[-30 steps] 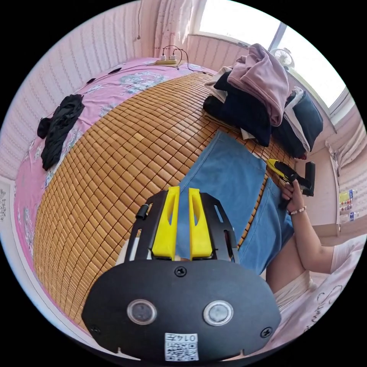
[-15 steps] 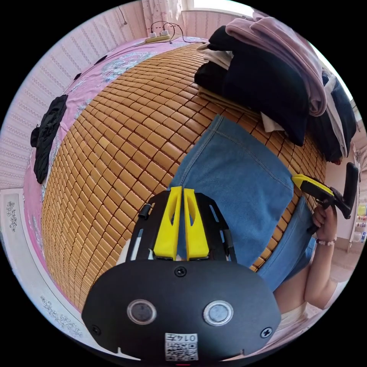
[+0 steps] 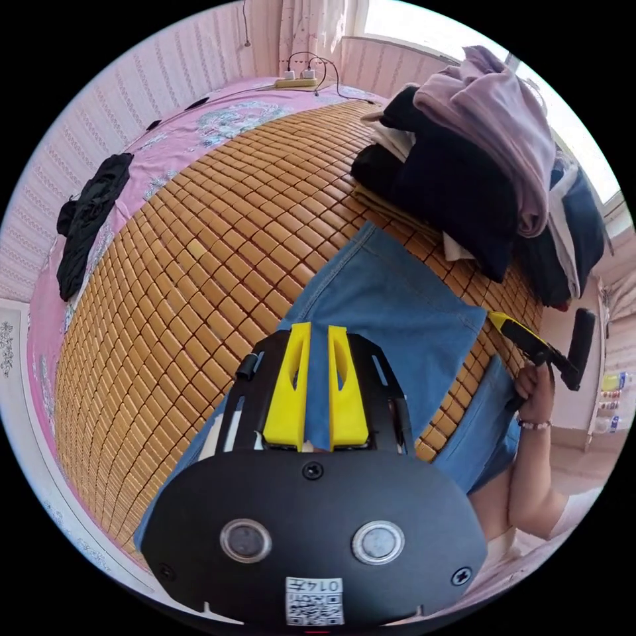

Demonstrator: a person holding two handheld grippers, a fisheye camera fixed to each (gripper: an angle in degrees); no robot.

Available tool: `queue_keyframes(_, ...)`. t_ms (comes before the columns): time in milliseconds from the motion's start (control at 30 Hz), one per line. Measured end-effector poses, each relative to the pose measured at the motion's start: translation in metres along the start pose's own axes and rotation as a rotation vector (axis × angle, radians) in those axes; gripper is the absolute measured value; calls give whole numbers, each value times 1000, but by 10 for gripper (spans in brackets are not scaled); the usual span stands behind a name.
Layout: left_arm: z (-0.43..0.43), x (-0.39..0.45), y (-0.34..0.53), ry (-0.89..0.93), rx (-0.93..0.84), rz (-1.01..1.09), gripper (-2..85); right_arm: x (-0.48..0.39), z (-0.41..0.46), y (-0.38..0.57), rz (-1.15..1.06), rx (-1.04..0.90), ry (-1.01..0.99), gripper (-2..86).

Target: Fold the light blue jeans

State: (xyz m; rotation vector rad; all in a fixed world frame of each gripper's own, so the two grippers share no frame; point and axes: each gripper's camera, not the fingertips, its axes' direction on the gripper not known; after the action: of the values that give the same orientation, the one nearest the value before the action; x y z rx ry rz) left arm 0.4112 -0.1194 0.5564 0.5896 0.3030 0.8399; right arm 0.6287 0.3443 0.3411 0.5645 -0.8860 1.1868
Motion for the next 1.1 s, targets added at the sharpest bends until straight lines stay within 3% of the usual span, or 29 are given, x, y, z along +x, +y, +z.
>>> queue_keyframes(200,-56,24,130,49,-15,147,53,-17,-11,23,-113,77,-4,54)
queue_keyframes(433,-62,14,278,5,-117,5,57,-41,-37,54,-184,-7,110,84)
queue_keyframes(633,-36,19,311,-24,-185,-126,51,-55,19,71,-336,-356,356,67)
queue_keyframes(700,-39,22,313,-39,-168,-102,31,-61,26,73,-385,-346,441,17)
queue_keyframes(800,-49,21,315,-48,-178,-81,-4,-66,21,63,-381,-351,389,-2)
queue_keyframes(933,-69,11,319,-48,-116,-81,-9,-63,1,43,-308,-256,333,1)
queue_keyframes(1100,-73,3,335,-30,-111,-113,-10,-53,-3,60,-240,-311,326,37)
